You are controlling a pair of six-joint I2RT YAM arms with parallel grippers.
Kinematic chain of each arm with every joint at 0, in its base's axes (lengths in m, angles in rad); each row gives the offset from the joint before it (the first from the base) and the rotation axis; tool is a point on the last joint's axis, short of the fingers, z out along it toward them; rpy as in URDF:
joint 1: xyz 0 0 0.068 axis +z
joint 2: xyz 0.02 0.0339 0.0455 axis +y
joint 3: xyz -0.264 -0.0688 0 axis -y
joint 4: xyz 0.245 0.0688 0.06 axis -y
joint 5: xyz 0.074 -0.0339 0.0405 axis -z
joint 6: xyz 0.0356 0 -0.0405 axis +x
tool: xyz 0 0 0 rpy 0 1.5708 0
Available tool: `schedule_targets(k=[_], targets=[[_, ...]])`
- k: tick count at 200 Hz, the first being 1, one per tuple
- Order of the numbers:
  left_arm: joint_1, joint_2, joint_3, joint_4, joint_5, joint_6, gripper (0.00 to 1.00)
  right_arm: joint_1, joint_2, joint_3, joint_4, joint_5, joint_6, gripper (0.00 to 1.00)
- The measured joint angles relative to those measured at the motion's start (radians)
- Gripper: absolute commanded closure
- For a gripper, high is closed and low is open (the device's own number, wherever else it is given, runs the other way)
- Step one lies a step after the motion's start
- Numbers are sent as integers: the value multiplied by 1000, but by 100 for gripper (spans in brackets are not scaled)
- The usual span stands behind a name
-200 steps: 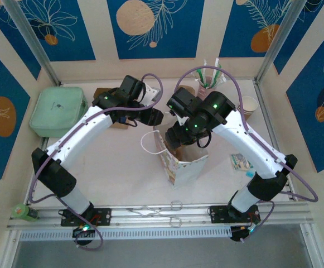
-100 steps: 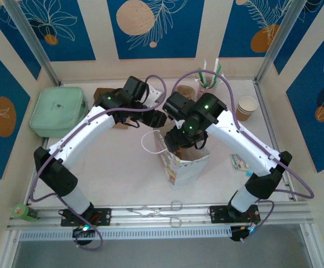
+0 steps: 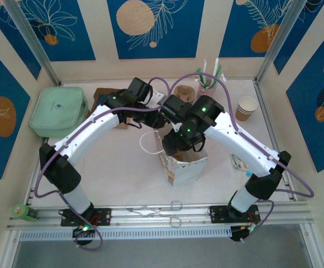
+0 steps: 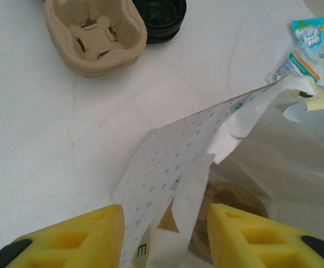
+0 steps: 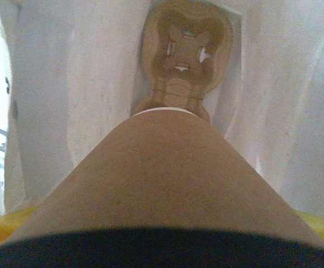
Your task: Pack the takeout coffee
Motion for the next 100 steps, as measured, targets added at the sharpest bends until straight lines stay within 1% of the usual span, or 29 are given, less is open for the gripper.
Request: schedule_targets(k=[38,61,100], targets=[[0,0,0,0,0,0,62,0,18,0,0,8,0,55],[0,0,0,0,-3,0,64,0,35,1,-13,46,3,58],[0,0,0,0,-11,0,68,0,43,28,-44,103,11,58]])
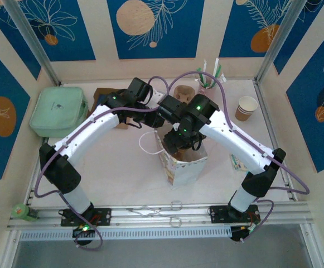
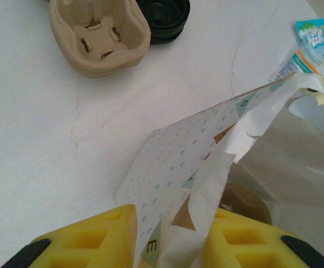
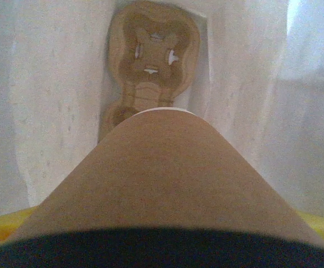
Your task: Pack the takeout coffee
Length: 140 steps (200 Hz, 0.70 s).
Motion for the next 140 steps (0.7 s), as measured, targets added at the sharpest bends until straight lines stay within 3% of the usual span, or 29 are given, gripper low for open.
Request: schedule_targets(k=[65,140], targets=[[0,0,0,0,-7,-3,73,0,-7,-62,59,-86,-12,58],[0,0,0,0,-16,-4,77,-27,-5,-87,56,-35,12,59]])
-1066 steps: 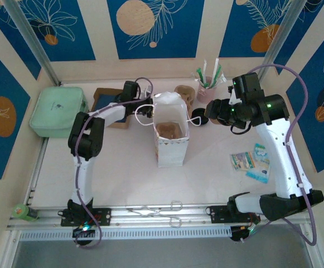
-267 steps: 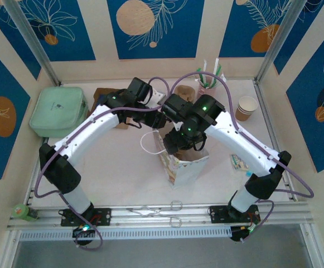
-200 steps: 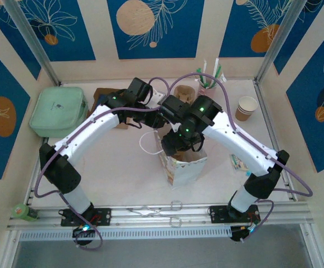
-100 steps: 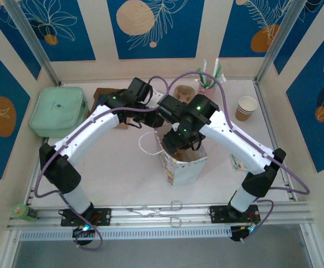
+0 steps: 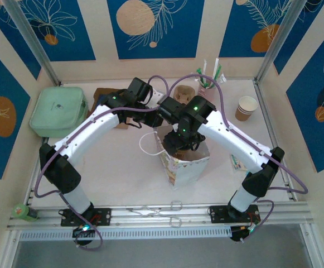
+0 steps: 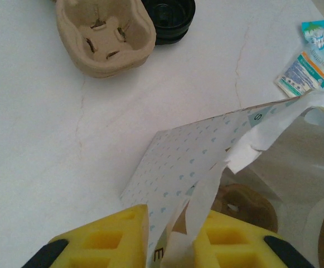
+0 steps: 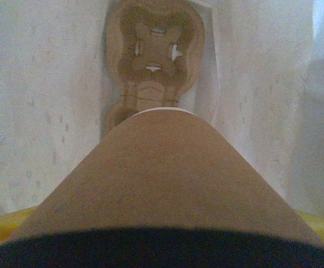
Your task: Pack the takeout coffee
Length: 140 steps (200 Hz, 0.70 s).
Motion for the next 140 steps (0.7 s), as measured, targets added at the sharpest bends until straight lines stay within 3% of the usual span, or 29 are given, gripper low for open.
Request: schedule_targets(k=[61,140], targets=[[0,0,0,0,-3,-8,79,20,0,-42,42,-51,9,58],[0,-2,-2,0,-18,-8,81,7,0,-67,54,-28,61,59]])
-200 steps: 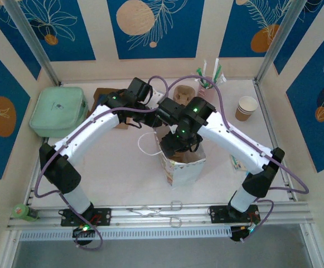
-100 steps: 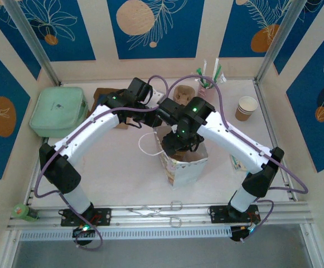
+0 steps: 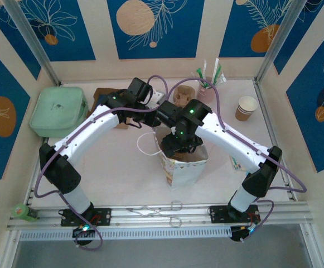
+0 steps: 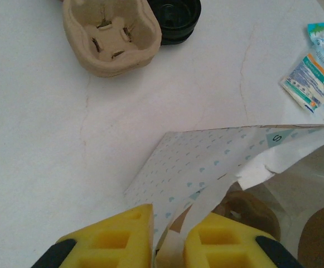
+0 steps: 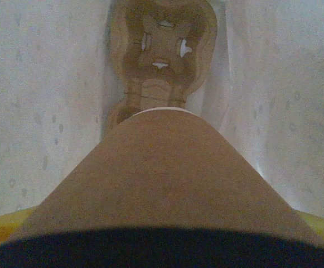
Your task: Pack the takeout coffee
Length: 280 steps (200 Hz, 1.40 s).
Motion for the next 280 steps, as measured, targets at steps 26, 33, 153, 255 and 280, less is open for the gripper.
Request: schedule_targets(k=[26,33,153,255,280], targets=[[0,0,-2,0,-3,1,81,0,-19,-21,26,-14,9,59],[-1,0,-2,0,-3,1,81,0,-26,-26,31,-16,11,59],[-8,-8,-2,3,-46,-18,84,39,-45,-109,46,-23,108,59],[-8,-11,-8,4,-60,-45,84,43,-1,-124,57,-25,142,58],[-8,-24,-23,7,-60,-51,84,43,7,-132,78,-40,142,58]])
